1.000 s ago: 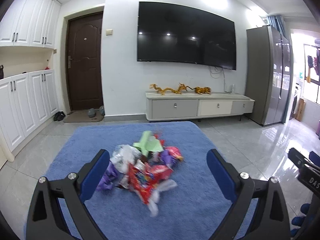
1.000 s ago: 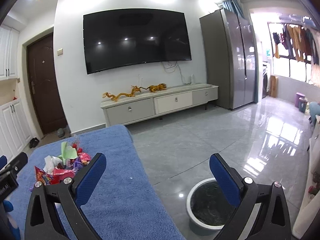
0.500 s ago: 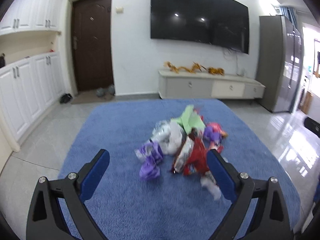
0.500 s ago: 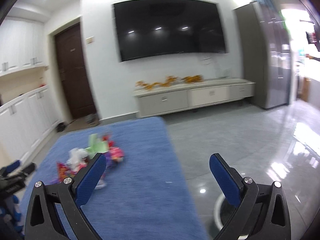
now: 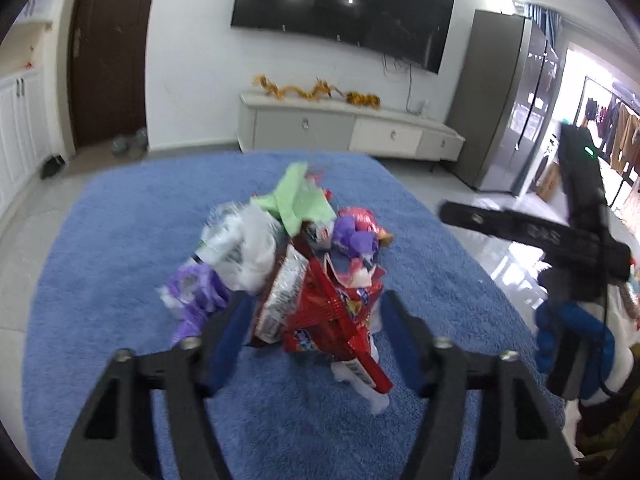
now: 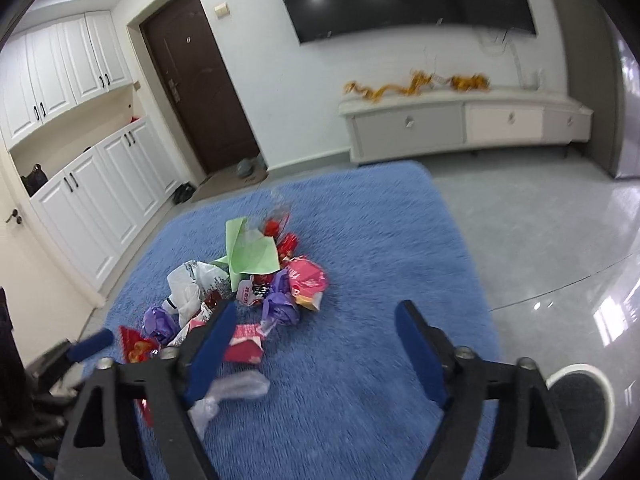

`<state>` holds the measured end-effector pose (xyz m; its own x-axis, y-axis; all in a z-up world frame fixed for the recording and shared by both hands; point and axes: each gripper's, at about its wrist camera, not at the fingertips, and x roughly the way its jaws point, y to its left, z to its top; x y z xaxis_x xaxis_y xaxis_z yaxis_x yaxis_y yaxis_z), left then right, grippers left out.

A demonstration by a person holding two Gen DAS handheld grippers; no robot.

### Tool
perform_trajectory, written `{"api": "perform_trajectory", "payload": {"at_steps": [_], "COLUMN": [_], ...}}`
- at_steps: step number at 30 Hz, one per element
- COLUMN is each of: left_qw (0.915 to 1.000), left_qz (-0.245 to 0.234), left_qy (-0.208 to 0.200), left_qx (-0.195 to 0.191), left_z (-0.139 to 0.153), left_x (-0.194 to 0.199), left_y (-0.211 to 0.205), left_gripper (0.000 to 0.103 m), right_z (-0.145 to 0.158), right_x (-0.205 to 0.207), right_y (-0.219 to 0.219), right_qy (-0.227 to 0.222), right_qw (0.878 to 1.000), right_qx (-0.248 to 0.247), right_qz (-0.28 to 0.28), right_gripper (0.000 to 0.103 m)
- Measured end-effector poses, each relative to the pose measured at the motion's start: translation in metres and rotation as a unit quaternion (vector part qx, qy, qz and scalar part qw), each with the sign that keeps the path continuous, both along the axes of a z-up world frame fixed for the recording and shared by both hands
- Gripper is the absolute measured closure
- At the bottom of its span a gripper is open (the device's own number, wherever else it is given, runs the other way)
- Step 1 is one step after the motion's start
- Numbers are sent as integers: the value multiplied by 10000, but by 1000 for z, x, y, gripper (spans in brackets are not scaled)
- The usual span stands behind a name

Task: Collect trash
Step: 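Grasp the red snack bag with the left tool while the right tool grasps the purple wrapper, then carry both items over the white bin and open both tools to drop them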

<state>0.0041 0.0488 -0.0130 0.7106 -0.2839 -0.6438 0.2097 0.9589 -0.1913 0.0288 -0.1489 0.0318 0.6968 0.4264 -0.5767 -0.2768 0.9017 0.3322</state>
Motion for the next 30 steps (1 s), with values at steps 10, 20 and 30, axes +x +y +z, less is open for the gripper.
{"api": "perform_trajectory", "payload": {"at_steps": [10,20,30], "left_qw": [9985,9978,9987], "left_qz": [-126,-208,-15], "left_qy": [424,317,-233], "left_qx": [-311,-551,-452], "left_z": [-28,-16,38], "left_x": [12,-7,-43], "left_y": [8,20,28], "left_gripper": [77,91,94], "right_z": [-31,-45,8], "right_x": [30,48,-10], "right_y": [35,25,-10], "right_qy": [696,1156,458], "right_qw": [9944,9863,9856], "right_qx": [323,979,1409], "right_qz": [727,645,816], "right_gripper": [46,72,73]}}
